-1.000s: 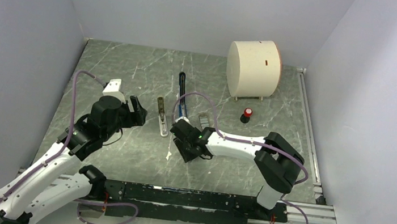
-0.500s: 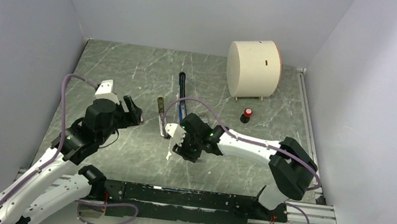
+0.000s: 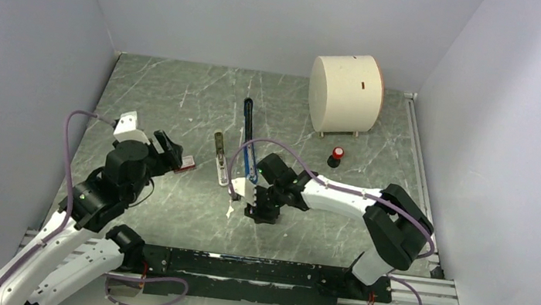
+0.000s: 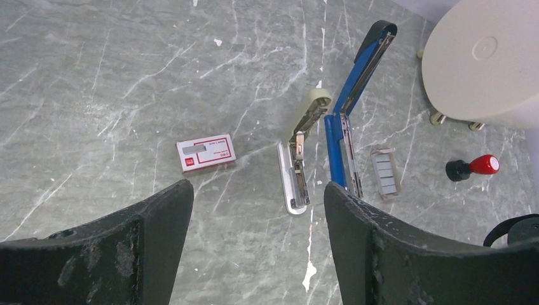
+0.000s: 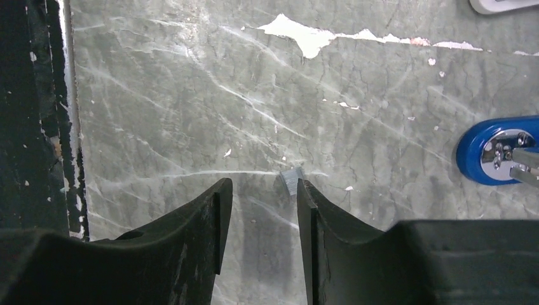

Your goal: Load the staples into the stapler

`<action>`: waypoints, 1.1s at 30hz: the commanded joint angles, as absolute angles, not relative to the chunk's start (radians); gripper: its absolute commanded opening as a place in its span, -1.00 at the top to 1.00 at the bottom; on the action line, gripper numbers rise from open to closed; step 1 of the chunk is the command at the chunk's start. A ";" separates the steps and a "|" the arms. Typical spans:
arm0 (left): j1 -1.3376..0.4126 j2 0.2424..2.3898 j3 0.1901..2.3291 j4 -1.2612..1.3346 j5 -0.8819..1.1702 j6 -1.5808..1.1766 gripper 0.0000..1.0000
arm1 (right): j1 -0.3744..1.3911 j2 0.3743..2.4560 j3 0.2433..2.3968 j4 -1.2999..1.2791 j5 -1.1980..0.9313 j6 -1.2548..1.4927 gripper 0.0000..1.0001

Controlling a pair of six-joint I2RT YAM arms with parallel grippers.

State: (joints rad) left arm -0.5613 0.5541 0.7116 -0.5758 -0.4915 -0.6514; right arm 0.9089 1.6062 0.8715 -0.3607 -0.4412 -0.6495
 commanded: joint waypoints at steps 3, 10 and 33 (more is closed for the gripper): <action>-0.558 0.586 0.711 -0.546 -0.467 -0.654 -0.60 | 0.895 1.607 0.839 -0.308 -0.481 -0.712 0.09; -0.558 0.602 0.712 -0.533 -0.456 -0.643 -0.60 | 0.893 1.607 0.825 -0.251 -0.423 -0.703 0.11; -0.558 0.615 0.710 -0.527 -0.444 -0.636 -0.61 | 0.894 1.562 0.833 -0.064 -0.324 -0.422 0.00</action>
State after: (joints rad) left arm -0.5613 0.6163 0.7113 -0.5610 -0.4511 -0.6502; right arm 0.8974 1.6154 0.8139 -0.1738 -0.3809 -0.5865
